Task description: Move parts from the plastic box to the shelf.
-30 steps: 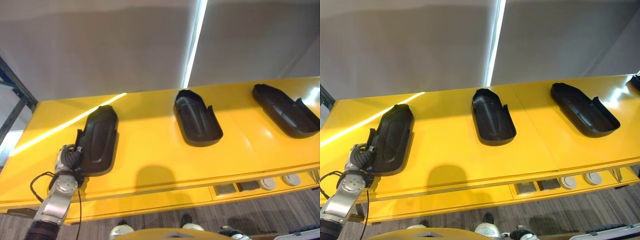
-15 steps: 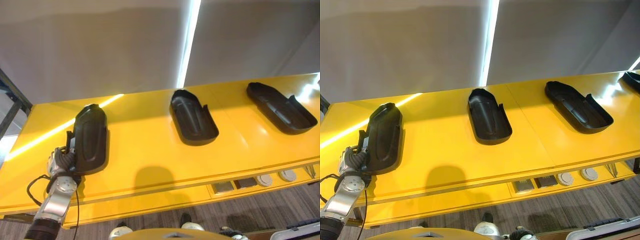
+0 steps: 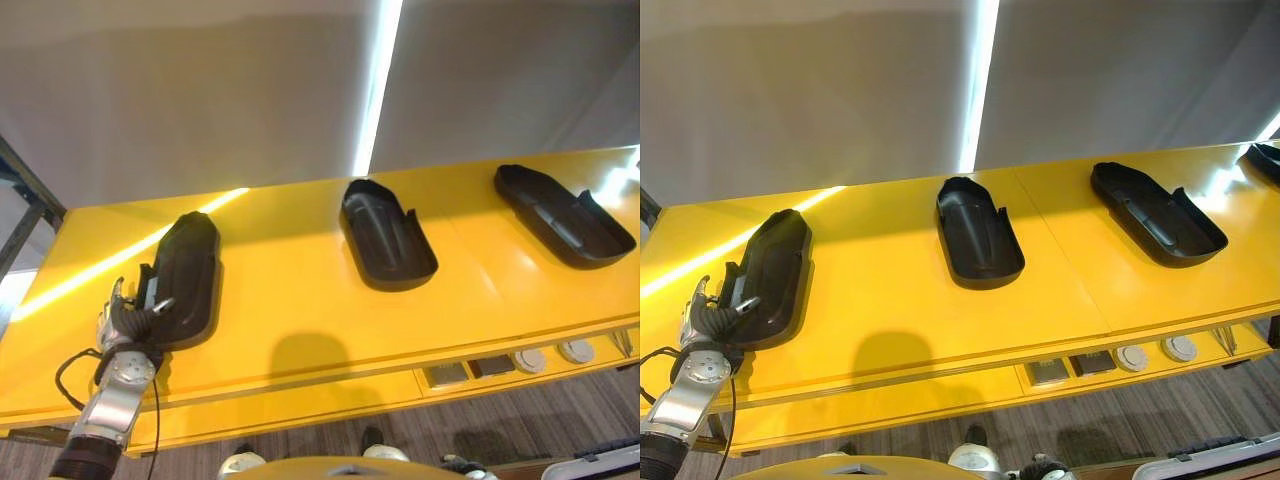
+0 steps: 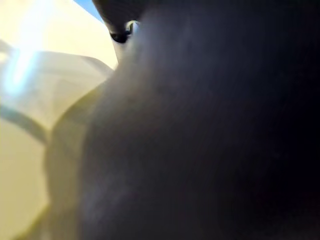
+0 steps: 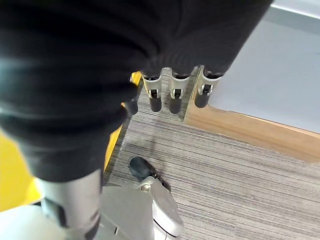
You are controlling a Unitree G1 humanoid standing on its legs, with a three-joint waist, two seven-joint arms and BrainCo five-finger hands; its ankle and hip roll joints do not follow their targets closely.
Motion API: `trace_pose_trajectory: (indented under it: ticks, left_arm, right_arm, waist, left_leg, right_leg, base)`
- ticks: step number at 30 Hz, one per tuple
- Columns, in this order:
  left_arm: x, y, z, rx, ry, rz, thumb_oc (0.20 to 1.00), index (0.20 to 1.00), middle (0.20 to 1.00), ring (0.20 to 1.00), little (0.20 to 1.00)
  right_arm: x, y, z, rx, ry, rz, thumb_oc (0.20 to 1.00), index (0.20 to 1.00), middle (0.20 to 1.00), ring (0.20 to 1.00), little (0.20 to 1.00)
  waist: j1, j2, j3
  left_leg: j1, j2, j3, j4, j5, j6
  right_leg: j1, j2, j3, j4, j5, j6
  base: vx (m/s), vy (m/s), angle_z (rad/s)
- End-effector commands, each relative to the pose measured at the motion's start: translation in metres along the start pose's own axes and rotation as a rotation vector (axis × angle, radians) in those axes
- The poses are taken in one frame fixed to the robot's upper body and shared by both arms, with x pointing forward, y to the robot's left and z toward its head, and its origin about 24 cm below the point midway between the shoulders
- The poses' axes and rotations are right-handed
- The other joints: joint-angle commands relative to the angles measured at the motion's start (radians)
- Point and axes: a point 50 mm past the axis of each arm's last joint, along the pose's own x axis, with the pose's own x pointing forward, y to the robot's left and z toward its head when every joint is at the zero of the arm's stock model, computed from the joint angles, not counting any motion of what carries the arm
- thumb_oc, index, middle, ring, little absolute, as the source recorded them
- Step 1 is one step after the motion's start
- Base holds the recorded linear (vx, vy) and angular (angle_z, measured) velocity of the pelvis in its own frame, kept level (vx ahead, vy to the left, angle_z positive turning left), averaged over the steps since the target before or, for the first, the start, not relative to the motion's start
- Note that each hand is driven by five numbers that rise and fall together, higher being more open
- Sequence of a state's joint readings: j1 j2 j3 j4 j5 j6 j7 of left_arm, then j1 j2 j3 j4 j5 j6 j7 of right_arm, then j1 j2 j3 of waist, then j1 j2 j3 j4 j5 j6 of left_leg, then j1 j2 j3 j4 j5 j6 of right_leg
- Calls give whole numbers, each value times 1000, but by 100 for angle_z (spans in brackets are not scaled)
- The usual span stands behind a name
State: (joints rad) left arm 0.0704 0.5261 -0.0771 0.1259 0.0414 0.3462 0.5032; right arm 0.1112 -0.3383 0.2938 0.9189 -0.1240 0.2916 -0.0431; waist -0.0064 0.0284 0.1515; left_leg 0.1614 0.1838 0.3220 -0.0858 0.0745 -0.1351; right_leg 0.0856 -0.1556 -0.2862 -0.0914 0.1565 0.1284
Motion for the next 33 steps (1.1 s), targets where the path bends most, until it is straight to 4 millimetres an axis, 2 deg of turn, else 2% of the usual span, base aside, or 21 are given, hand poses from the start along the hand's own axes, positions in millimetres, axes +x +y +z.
trace_pose_trajectory:
  ticks: [1, 4, 11, 14, 18, 19, 21, 23, 25, 26, 27, 28, 30, 31, 32, 33]
  left_arm:
    - [16, 29, 55, -112, -229, 151, 1000, 1000, 1000, 1000, 1000]
    - [13, 44, 69, -154, -309, 215, 1000, 1000, 1000, 1000, 1000]
    - [-4, 93, 103, -262, -546, 404, 1000, 1000, 1000, 1000, 1000]
    - [-10, 105, 114, -332, -645, 381, 1000, 1000, 1000, 1000, 1000]
    - [-24, 103, 138, -463, -824, 118, 1000, 1000, 1000, 1000, 1000]
    - [-32, 97, 147, -512, -881, -48, 1000, 1000, 1000, 1000, 1000]
    - [-42, 86, 157, -554, -936, -264, 1000, 1000, 1000, 1000, 1000]
    - [-54, 69, 164, -594, -957, -564, 1000, 1000, 1000, 1000, 1000]
    - [-63, 58, 167, -602, -971, -737, 1000, 1000, 1000, 1000, 1000]
    - [-64, 56, 167, -599, -974, -769, 1000, 1000, 1000, 1000, 1000]
    - [-69, 48, 167, -570, -976, -886, 881, 881, 881, 881, 881]
    - [-72, 44, 167, -544, -986, -944, 627, 627, 627, 627, 627]
    - [-76, 37, 164, -497, -988, -1048, 363, 363, 363, 363, 363]
    - [-77, 36, 163, -490, -985, -1061, 253, 253, 253, 253, 253]
    - [-80, 31, 159, -460, -976, -1140, 200, 200, 200, 200, 200]
    - [-81, 30, 157, -442, -973, -1181, 200, 200, 200, 200, 200]
  right_arm:
    - [1, -8, 22, -51, -46, -17, 1000, 1000, 1000, 1000, 1000]
    - [2, -7, 22, -48, -41, -18, 1000, 1000, 1000, 1000, 1000]
    - [3, -1, 17, -32, -26, -11, 1000, 1000, 1000, 1000, 1000]
    - [2, 1, 16, -35, -23, -6, 1000, 1000, 1000, 1000, 1000]
    - [3, 2, 16, -39, -19, -6, 1000, 1000, 1000, 1000, 1000]
    - [3, 2, 16, -41, -18, -8, 1000, 1000, 1000, 1000, 1000]
    - [3, 2, 17, -45, -17, -13, 1000, 1000, 1000, 1000, 1000]
    - [4, -1, 15, -53, -12, -19, 1000, 1000, 1000, 1000, 1000]
    - [4, -2, 14, -60, -8, -25, 1000, 1000, 1000, 1000, 1000]
    - [4, -2, 14, -62, -8, -26, 1000, 1000, 1000, 1000, 1000]
    - [5, -5, 13, -70, -5, -30, 1000, 1000, 1000, 1000, 1000]
    - [5, -6, 13, -74, -5, -32, 1000, 1000, 1000, 1000, 1000]
    - [5, -10, 13, -83, -4, -36, 1000, 1000, 1000, 1000, 1000]
    - [5, -10, 13, -84, -4, -37, 1000, 1000, 1000, 1000, 1000]
    - [6, -14, 13, -91, -4, -40, 1000, 1000, 1000, 1000, 1000]
    - [6, -15, 13, -94, -1, -41, 1000, 1000, 1000, 1000, 1000]
  waist:
    - [-4, -10, 77]
    - [4, -9, 76]
    - [29, -11, 64]
    - [35, -12, 58]
    - [40, -11, 52]
    - [41, -9, 50]
    - [42, -4, 48]
    - [42, 4, 44]
    - [42, 10, 41]
    - [42, 11, 40]
    - [42, 16, 36]
    - [42, 18, 35]
    - [41, 22, 32]
    - [41, 23, 32]
    - [41, 27, 29]
    - [40, 29, 27]
  left_leg:
    - [32, -39, -3, 16, -60, 55]
    - [35, -39, -9, 15, -61, 56]
    - [37, -42, -27, 16, -65, 56]
    - [40, -43, -31, 13, -66, 55]
    - [43, -45, -31, 9, -67, 56]
    - [44, -46, -30, 9, -68, 56]
    - [44, -48, -30, 7, -69, 57]
    - [43, -51, -27, 6, -68, 58]
    - [42, -54, -25, 6, -66, 59]
    - [42, -55, -25, 5, -66, 60]
    - [41, -56, -23, 4, -65, 61]
    - [41, -56, -22, 4, -64, 62]
    - [40, -57, -21, 3, -62, 63]
    - [40, -57, -20, 3, -62, 63]
    - [40, -58, -17, 2, -60, 64]
    - [40, -59, -14, 1, -60, 64]
  right_leg:
    - [111, -7, -29, 5, -117, 16]
    - [116, -8, -35, 5, -120, 15]
    - [130, -10, -53, 5, -125, 15]
    - [134, -11, -58, 6, -126, 16]
    - [136, -12, -63, 5, -125, 20]
    - [136, -13, -64, 5, -124, 22]
    - [134, -13, -64, 4, -121, 24]
    - [130, -14, -63, 4, -115, 29]
    - [126, -14, -60, 4, -110, 31]
    - [125, -15, -59, 4, -110, 32]
    - [122, -15, -57, 4, -108, 34]
    - [121, -14, -54, 4, -107, 34]
    - [117, -15, -50, 4, -103, 35]
    - [117, -15, -49, 4, -103, 35]
    - [114, -15, -46, 4, -101, 36]
    - [113, -15, -44, 4, -100, 36]
  base:
    - [0, 0, 0]
    - [0, 0, 0]
    - [-5, 0, 5]
    - [2, -5, 6]
    - [0, 1, 6]
    - [0, 0, 0]
    - [-6, 16, 0]
    - [-19, 44, 0]
    - [-12, 41, -3]
    - [-7, 44, -5]
    - [-5, 38, -4]
    - [-5, 41, -6]
    - [-2, 23, -7]
    - [1, 29, -3]
    - [3, 35, -1]
    - [4, 46, 0]
